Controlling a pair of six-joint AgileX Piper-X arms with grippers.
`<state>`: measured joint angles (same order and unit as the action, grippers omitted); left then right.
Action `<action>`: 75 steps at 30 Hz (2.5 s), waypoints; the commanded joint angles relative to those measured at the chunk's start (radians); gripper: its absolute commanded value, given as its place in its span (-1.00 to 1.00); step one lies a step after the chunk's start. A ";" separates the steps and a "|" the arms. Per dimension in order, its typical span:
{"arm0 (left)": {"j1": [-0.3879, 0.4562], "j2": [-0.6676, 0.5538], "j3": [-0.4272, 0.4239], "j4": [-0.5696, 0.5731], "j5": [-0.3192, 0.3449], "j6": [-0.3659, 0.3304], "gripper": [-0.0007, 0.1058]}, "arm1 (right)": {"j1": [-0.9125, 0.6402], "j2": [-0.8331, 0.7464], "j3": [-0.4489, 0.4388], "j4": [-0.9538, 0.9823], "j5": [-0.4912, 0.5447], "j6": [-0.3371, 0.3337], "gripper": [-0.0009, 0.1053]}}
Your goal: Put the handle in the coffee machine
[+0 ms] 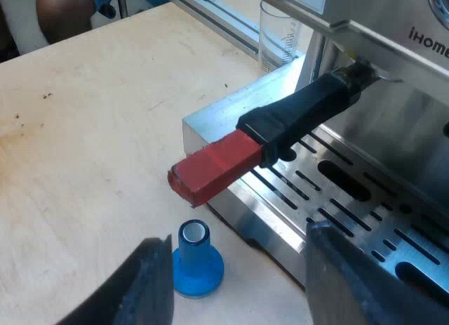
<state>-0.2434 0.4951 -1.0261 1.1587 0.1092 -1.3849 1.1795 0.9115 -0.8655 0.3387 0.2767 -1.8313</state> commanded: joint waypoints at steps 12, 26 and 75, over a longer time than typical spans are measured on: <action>0.106 -0.005 -0.004 0.048 0.062 -0.094 0.33 | -0.115 -0.001 -0.029 0.006 0.157 0.144 -0.10; 0.186 -0.005 -0.004 -0.088 0.171 -0.118 0.33 | -0.473 -0.014 -0.177 0.301 0.055 0.231 0.54; 0.186 -0.395 0.281 -0.122 0.156 -0.200 0.33 | -1.087 -0.822 -0.165 0.839 -0.123 0.046 0.53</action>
<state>-0.0574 0.1223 -0.7656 1.0397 0.2673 -1.5850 0.0970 0.1171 -1.0239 1.1705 0.1528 -1.7696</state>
